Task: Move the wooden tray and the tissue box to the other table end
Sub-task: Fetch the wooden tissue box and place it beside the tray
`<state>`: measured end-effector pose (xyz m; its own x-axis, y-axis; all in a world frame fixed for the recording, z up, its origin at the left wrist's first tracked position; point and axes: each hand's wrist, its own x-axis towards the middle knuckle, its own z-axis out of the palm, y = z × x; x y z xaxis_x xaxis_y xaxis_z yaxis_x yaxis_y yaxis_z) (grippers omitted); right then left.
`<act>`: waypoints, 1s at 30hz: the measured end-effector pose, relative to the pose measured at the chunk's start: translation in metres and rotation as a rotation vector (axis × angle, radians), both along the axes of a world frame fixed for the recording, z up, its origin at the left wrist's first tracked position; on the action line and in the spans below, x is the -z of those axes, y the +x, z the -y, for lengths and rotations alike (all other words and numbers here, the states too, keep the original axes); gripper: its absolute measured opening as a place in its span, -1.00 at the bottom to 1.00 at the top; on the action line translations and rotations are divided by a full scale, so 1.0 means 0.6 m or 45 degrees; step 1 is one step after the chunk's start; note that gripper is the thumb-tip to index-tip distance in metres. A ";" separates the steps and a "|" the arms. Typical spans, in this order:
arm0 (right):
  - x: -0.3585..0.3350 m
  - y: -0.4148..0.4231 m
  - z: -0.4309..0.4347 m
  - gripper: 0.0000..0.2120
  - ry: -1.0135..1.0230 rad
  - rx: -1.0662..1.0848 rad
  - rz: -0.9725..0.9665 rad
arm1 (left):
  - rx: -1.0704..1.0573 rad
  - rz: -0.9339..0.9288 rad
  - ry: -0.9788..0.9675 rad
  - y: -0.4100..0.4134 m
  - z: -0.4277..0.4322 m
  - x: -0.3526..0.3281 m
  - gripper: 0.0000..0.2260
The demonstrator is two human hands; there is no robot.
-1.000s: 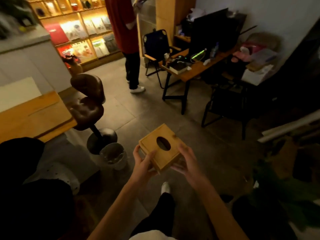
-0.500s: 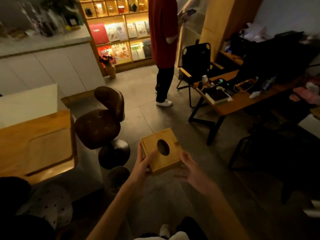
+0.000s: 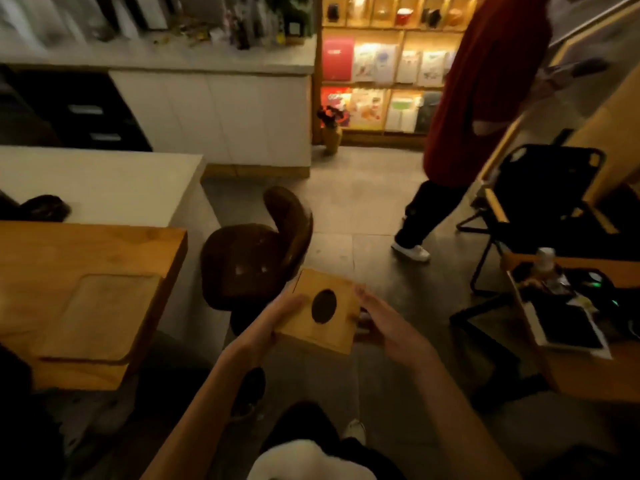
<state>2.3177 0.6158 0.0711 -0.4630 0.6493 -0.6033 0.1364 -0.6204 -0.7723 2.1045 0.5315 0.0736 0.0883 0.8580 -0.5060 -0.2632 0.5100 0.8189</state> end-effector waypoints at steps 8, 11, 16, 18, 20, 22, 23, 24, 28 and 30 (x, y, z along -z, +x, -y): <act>0.032 -0.172 -0.233 -0.42 0.022 -0.006 -0.125 | -0.970 0.206 0.104 -0.083 -0.136 0.050 -0.42; 0.056 -0.246 -0.313 -0.39 0.059 -0.030 -0.147 | -1.015 0.124 0.180 -0.084 -0.203 0.064 -0.19; 0.065 -0.348 -0.409 -0.32 -0.020 -0.177 -0.161 | -1.149 0.101 0.196 -0.088 -0.331 0.061 -0.18; 0.059 -0.384 -0.455 -0.36 -0.007 -0.287 -0.186 | -1.257 0.079 0.190 -0.121 -0.378 0.061 -0.08; 0.057 -0.416 -0.504 -0.31 -0.020 -0.421 -0.205 | -1.327 0.030 0.159 -0.148 -0.416 0.055 -0.02; 0.057 -0.443 -0.536 -0.24 -0.059 -0.523 -0.241 | -1.375 -0.024 0.150 -0.168 -0.435 0.054 -0.04; 0.060 -0.461 -0.556 -0.25 -0.067 -0.566 -0.251 | -1.424 -0.045 0.133 -0.181 -0.448 0.053 -0.03; 0.058 -0.477 -0.573 -0.28 -0.074 -0.606 -0.264 | -1.473 -0.067 0.116 -0.194 -0.460 0.051 -0.02; 0.060 -0.527 -0.631 -0.41 -0.144 -0.908 -0.290 | -1.613 -0.127 0.062 -0.210 -0.505 0.029 -0.05; 0.061 -0.556 -0.655 -0.42 -0.166 -1.115 -0.260 | -1.749 -0.165 0.053 -0.207 -0.508 0.027 -0.09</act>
<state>1.9839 1.0086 0.0343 -0.8647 -0.0530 -0.4995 0.4686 -0.4432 -0.7642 1.9801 0.8363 0.0572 -0.8788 0.2317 -0.4172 -0.4514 -0.1197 0.8843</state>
